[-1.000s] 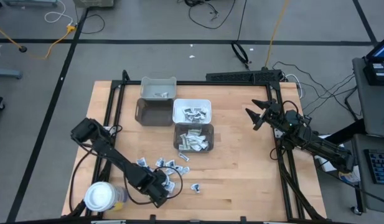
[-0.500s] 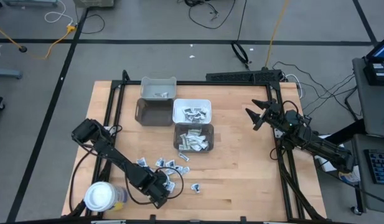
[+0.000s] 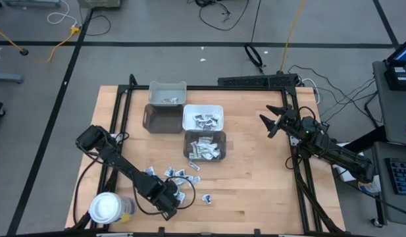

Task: Pick & Place First Aid Supplies
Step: Put the orange ointment pack into the gray bin

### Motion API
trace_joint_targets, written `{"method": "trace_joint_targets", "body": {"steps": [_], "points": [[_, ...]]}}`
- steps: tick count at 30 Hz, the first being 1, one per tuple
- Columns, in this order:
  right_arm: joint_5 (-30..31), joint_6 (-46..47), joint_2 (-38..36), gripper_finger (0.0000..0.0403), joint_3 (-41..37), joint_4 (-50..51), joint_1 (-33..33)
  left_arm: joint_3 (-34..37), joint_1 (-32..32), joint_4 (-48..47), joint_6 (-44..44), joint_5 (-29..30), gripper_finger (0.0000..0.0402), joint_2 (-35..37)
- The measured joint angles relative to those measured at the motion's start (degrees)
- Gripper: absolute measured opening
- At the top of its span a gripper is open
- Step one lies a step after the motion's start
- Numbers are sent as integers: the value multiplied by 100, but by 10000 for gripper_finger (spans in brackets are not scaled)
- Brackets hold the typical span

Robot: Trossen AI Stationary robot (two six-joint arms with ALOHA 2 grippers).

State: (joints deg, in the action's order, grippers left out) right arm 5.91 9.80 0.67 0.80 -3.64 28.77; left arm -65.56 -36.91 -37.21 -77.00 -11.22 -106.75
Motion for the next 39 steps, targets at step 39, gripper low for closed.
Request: {"method": "trace_joint_targets", "body": {"steps": [39], "points": [[0,0,0,297,0,1,1,-561,4382,-3021,3290,-972,1,2242]]}}
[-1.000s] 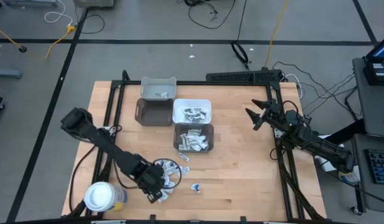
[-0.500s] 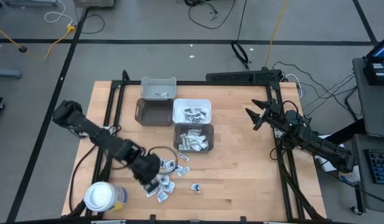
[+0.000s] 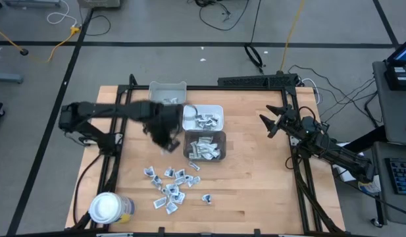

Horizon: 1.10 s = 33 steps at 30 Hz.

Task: Pick & Place First Aid Supplies
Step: Put the orange ointment pack into the gray bin

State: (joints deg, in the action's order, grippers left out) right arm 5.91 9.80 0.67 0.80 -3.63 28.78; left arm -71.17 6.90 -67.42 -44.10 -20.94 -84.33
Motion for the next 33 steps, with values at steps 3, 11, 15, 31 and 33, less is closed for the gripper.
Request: {"method": "trace_joint_targets", "body": {"steps": [3,11,15,31,33], "points": [[0,0,0,297,2,-1,1,-276,805,-356,618,0,0,-198],[0,0,0,297,1,-1,0,-1706,2687,-1294,2307,262,0,-1445],[0,0,0,297,-1,-1,-1,-2570,3370,-1598,2785,353,0,-2127],[0,0,-1,297,1,1,-1,-4710,4332,-1927,3484,1233,0,-4292],[0,0,-2,297,1,-1,1,-4709,4321,-1842,3490,1360,0,-4456]]}}
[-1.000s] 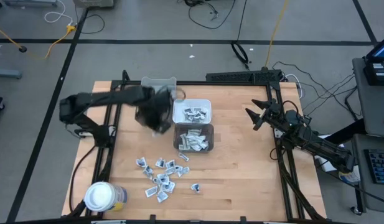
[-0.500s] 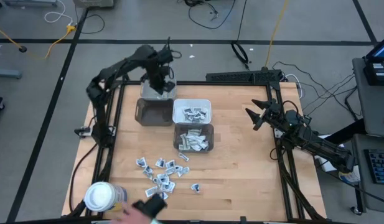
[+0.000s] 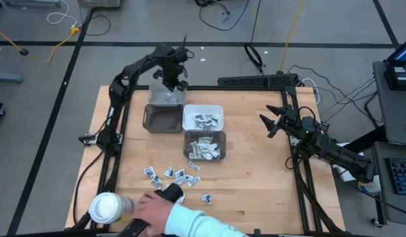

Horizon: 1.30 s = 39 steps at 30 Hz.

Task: Pick & Place First Aid Supplies
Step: Put the orange ointment pack into the gray bin

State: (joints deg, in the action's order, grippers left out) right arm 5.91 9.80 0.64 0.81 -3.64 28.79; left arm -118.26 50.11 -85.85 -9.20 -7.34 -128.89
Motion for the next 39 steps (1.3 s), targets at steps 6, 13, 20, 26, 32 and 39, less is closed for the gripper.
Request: {"method": "trace_joint_targets", "body": {"steps": [6,13,20,26,32,39], "points": [[0,0,0,297,-2,0,-2,37,-68,435,4,352,0,-380],[0,0,0,297,-1,0,-1,42,-64,518,66,293,57,-464],[0,0,0,297,-2,0,-1,42,-60,385,102,301,202,-440],[0,-1,0,297,0,0,-2,44,-177,-129,-146,162,282,90],[0,0,0,297,-2,1,0,44,-571,-426,-133,134,314,756],[0,0,0,297,-1,0,-2,330,-1037,-409,-401,89,313,1345]]}}
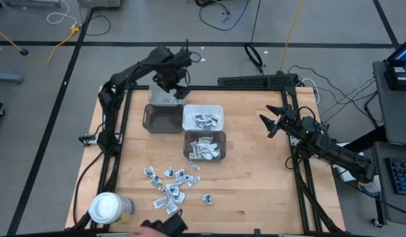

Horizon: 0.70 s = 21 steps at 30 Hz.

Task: Pick & Place First Aid Supplies
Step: Put the orange ointment pack into the gray bin

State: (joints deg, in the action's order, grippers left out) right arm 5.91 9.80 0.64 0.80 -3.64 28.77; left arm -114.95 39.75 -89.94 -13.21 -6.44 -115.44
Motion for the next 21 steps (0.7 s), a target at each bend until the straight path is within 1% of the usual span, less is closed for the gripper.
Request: {"method": "trace_joint_targets", "body": {"steps": [4,10,15,21], "points": [[0,0,1,297,2,0,1,823,-229,114,-281,-82,303,444],[0,0,0,297,0,1,1,2474,-998,1030,-973,-240,294,1565],[0,0,0,297,2,0,0,3582,-1960,1587,-1789,-466,300,2398],[0,0,0,297,1,2,1,4504,-3530,1988,-3079,-467,294,3130]]}}
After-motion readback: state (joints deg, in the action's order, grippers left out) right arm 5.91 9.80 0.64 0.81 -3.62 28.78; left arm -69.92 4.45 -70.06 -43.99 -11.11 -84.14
